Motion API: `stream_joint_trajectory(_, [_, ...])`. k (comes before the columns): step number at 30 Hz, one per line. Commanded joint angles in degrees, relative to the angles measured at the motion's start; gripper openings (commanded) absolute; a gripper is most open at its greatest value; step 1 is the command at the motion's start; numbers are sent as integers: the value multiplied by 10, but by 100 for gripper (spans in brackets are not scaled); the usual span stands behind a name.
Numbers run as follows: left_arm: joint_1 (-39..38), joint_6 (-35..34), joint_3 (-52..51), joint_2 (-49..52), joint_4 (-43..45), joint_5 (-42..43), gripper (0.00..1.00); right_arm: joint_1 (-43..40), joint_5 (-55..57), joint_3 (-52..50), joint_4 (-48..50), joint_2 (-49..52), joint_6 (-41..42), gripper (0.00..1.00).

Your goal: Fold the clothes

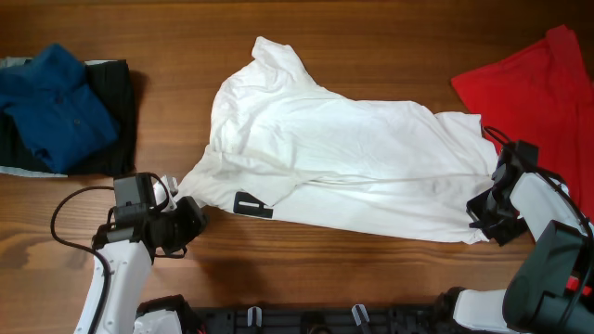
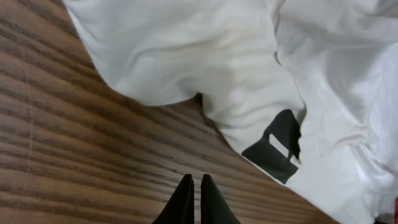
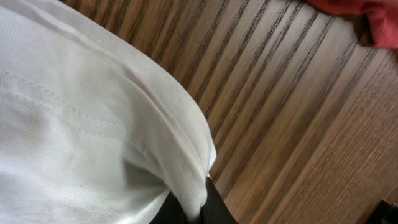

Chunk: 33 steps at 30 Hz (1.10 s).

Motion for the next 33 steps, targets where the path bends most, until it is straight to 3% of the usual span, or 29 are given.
stream_joint_trajectory(1, [1,-10,-8,34,41,12,6,-3,9,-5,2,7,-3,4])
stream_joint_trajectory(12, [2,-28,-8,187,209,-39,7,-3,9,-5,1,7,-4,4])
stream_joint_trajectory(16, [2,-54,-8,196,296,-130,8,-3,9,-5,0,7,-6,4])
stream_joint_trajectory(23, [2,-55,-8,196,464,-198,12,-3,9,-5,-1,7,-7,4])
stream_joint_trajectory(33, [9,-53,16,149,471,-202,14,-3,10,-5,2,7,-16,4])
